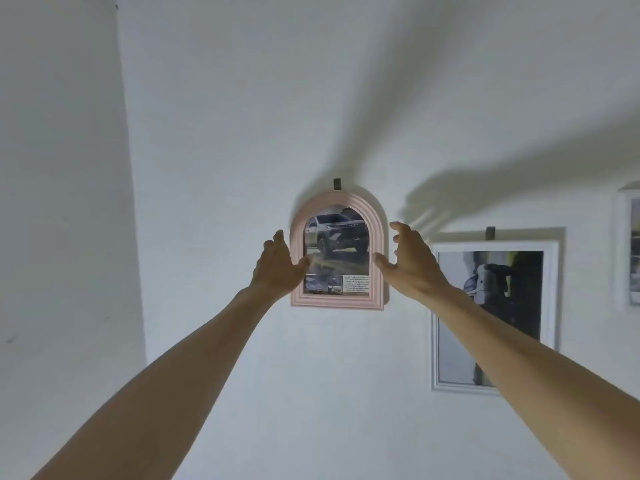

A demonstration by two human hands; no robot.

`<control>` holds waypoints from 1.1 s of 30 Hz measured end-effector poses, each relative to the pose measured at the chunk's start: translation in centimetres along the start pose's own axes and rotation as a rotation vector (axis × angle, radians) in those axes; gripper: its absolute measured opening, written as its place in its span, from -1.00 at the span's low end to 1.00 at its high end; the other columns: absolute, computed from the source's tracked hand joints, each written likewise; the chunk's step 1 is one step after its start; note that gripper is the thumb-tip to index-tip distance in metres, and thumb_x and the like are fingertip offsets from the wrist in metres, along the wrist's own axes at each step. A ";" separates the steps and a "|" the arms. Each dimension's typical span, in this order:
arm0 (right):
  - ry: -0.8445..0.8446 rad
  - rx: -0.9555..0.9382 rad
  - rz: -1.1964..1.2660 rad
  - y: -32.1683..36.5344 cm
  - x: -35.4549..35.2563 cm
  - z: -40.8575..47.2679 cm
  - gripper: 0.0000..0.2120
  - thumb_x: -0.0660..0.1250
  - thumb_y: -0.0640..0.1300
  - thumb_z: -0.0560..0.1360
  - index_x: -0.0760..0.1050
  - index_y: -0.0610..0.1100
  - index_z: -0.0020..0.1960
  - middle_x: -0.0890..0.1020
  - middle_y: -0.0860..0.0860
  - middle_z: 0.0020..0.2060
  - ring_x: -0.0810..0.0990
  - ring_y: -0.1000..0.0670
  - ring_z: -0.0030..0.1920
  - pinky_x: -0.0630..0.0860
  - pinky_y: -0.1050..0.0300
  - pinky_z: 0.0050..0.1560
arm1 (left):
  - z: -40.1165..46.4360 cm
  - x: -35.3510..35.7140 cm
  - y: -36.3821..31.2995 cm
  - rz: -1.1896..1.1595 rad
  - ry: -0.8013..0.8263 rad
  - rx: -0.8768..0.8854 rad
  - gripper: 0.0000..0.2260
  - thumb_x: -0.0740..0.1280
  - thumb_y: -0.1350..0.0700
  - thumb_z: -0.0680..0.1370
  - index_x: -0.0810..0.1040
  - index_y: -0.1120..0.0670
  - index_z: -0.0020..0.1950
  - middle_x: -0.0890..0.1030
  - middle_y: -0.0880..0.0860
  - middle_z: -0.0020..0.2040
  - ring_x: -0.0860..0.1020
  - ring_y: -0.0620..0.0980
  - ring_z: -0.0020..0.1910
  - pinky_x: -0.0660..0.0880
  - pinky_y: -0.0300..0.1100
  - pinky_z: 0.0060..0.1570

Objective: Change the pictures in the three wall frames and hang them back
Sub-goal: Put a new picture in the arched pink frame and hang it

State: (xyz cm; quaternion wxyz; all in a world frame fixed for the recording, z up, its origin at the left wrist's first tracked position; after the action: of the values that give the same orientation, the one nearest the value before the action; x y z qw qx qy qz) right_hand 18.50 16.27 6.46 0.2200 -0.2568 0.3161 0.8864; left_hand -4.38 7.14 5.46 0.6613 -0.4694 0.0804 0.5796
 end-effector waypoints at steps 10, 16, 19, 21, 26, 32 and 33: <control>-0.129 0.004 0.066 -2.5 3.3 4.1 -0.61 0.39 -0.10 0.50 0.37 -0.16 0.25 0.52 -0.09 0.07 0.53 -0.09 0.05 0.44 0.09 -0.06 | 4.2 3.7 2.8 -0.286 -0.004 -0.181 -0.38 0.36 -0.04 0.54 0.20 0.13 0.51 0.47 0.15 0.37 0.46 0.15 0.32 0.45 0.00 0.21; -0.182 0.023 0.173 -3.5 3.5 4.8 -0.70 0.38 -0.13 0.51 0.41 -0.06 0.21 0.58 -0.07 -0.03 0.59 -0.06 -0.07 0.53 0.08 -0.08 | 5.2 2.8 3.9 -0.370 -0.061 -0.143 -0.61 0.36 0.14 0.56 0.44 0.12 0.38 0.58 0.13 0.19 0.57 0.13 0.11 0.52 -0.06 0.06; -0.190 0.019 0.178 -3.5 2.9 4.6 -0.70 0.38 -0.14 0.52 0.41 -0.03 0.21 0.58 -0.04 -0.04 0.58 -0.04 -0.06 0.54 0.07 -0.04 | 5.7 2.8 4.8 -0.490 -0.011 -0.152 -0.66 0.44 0.13 0.51 0.53 0.15 0.27 0.64 0.16 0.04 0.62 0.12 -0.10 0.60 -0.02 -0.03; -0.186 0.013 0.196 -3.3 2.5 4.2 -0.69 0.38 -0.16 0.52 0.41 -0.05 0.22 0.59 -0.02 -0.05 0.57 -0.05 -0.03 0.53 0.06 0.01 | 5.8 2.6 5.0 -0.546 0.017 -0.152 -0.68 0.48 0.12 0.48 0.56 0.17 0.19 0.65 0.16 -0.03 0.63 0.12 -0.14 0.62 0.05 0.03; -0.177 -0.027 0.221 -2.8 2.1 2.1 -0.66 0.40 -0.19 0.51 0.40 -0.07 0.24 0.60 0.03 -0.09 0.58 -0.02 0.00 0.54 0.02 0.09 | 5.1 3.1 5.2 -0.608 0.082 -0.142 -0.74 0.47 0.17 0.49 0.54 0.18 0.12 0.62 0.11 -0.01 0.62 0.09 -0.02 0.61 0.01 0.07; -0.165 -0.043 0.193 -4.0 3.7 -1.6 -0.72 0.40 -0.18 0.47 0.39 0.00 0.10 0.59 0.04 -0.10 0.58 0.04 -0.04 0.57 -0.04 0.05 | 1.9 5.5 6.9 -0.617 0.169 -0.166 -0.72 0.48 0.20 0.48 0.53 0.21 0.14 0.61 0.11 -0.04 0.60 0.03 -0.06 0.62 -0.07 -0.01; -0.153 -0.043 0.192 -4.3 4.2 -2.3 -0.72 0.40 -0.17 0.47 0.40 -0.02 0.11 0.59 0.05 -0.11 0.58 0.05 -0.04 0.57 -0.03 0.05 | 1.3 6.0 7.5 -0.608 0.181 -0.177 -0.72 0.48 0.19 0.48 0.53 0.20 0.14 0.61 0.10 -0.05 0.60 0.03 -0.06 0.62 -0.06 0.01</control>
State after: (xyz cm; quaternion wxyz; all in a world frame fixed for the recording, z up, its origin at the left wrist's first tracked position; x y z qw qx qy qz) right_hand 18.36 18.68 0.51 0.1519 -0.1614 0.3024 0.9271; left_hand -9.33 11.35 -1.68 0.7508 -0.5772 -0.0560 0.3163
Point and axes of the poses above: each hand's wrist, its own z-axis towards the middle knuckle, its own x-axis out of the palm, y = z × x, the point moved 10 cm from there along z, towards the middle knuckle
